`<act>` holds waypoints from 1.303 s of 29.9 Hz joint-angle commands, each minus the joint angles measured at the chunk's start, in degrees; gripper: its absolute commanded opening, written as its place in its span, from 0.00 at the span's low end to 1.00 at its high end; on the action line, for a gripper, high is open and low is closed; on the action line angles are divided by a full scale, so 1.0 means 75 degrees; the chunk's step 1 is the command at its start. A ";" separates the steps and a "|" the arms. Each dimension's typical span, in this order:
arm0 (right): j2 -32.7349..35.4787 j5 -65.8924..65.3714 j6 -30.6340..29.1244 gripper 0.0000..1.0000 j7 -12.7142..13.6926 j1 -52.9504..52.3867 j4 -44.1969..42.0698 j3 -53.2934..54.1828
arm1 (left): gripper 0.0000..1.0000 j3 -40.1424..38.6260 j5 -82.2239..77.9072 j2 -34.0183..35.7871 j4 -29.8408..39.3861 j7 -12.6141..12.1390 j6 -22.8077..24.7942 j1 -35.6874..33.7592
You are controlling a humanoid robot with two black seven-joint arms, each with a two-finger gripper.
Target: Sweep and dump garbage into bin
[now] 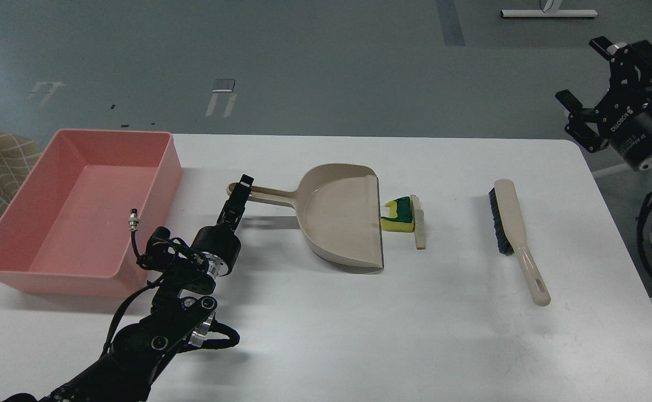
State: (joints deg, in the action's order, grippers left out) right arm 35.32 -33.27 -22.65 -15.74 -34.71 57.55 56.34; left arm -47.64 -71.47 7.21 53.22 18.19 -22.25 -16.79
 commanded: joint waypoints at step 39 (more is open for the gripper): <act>0.4127 -0.3485 -0.0109 1.00 0.0142 0.1006 0.2475 -0.2801 | 0.00 0.0001 -0.0034 -0.0012 0.0122 -0.0129 -0.0268 -0.0258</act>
State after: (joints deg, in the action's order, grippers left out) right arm 65.49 -53.95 -23.63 -14.66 -28.21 74.69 36.41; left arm -47.61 -71.71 7.12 54.15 17.23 -24.31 -18.71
